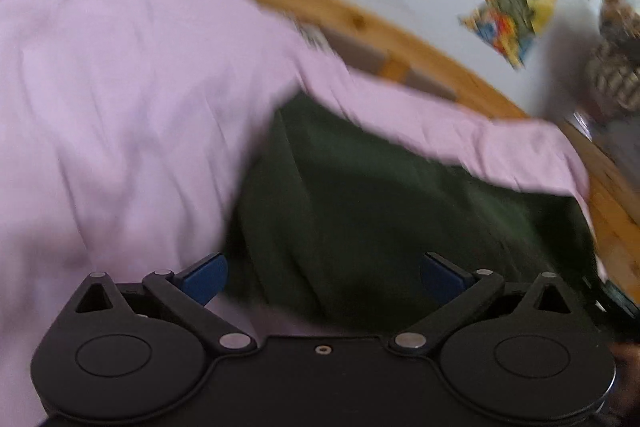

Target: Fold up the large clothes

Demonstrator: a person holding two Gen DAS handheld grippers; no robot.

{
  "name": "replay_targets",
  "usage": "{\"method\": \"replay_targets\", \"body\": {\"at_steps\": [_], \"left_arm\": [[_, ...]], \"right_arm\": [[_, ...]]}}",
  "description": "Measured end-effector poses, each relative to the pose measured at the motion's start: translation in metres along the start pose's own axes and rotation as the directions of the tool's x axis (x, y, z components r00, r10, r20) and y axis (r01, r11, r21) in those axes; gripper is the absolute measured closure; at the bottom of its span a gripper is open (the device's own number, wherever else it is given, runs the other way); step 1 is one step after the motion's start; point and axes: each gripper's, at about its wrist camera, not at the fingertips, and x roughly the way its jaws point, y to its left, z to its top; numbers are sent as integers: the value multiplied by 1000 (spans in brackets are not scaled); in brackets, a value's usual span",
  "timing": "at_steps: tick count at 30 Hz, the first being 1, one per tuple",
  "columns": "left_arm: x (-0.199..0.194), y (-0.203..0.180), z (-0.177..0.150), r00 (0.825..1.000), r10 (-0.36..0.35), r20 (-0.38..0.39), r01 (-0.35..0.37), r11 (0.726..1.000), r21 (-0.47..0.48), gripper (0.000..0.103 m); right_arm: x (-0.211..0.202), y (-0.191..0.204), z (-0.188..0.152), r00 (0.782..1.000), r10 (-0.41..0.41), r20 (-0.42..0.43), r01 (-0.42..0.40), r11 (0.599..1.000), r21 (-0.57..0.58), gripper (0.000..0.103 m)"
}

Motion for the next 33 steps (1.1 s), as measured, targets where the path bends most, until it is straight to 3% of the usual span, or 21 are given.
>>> {"method": "replay_targets", "body": {"at_steps": [4,10,12,15,17,18,19,22,23,26,28,33], "left_arm": [[27,6,-11,995,-24,-96,17,997,-71,1],[65,27,7,995,-55,-83,33,967,-252,1],[76,33,13,995,-29,-100,-1,957,-289,2],[84,40,17,993,16,-118,-55,942,-331,12],[85,39,17,992,38,-124,-76,945,-318,24],[83,38,17,992,48,-120,-83,949,-305,29],[82,37,18,992,59,-114,-91,952,-294,38],[73,38,21,994,79,-71,-96,951,-293,71],[69,35,24,995,87,-47,-96,956,-276,75],[54,3,38,993,107,58,-100,989,-113,80],[38,-14,50,988,80,134,-76,997,-33,81],[-7,-21,69,955,45,293,-48,999,4,81]], "right_arm": [[-2,7,0,1000,1,8,-1,1000,-30,0],[9,15,11,996,-5,92,19,988,-156,0],[19,11,16,995,-10,98,25,988,-153,0],[35,3,20,997,-18,74,30,986,-161,1],[44,-6,22,999,21,28,-18,994,-112,5],[45,-7,22,999,29,30,-25,993,-112,17],[47,-7,22,999,38,21,-35,992,-117,38],[43,-9,20,997,47,55,-41,994,-98,71],[39,-8,20,996,52,71,-45,995,-93,74],[25,10,24,989,83,122,-64,986,-151,79],[12,26,29,979,121,163,-89,977,-192,80],[-8,68,42,945,218,245,-141,944,-299,81]]}}
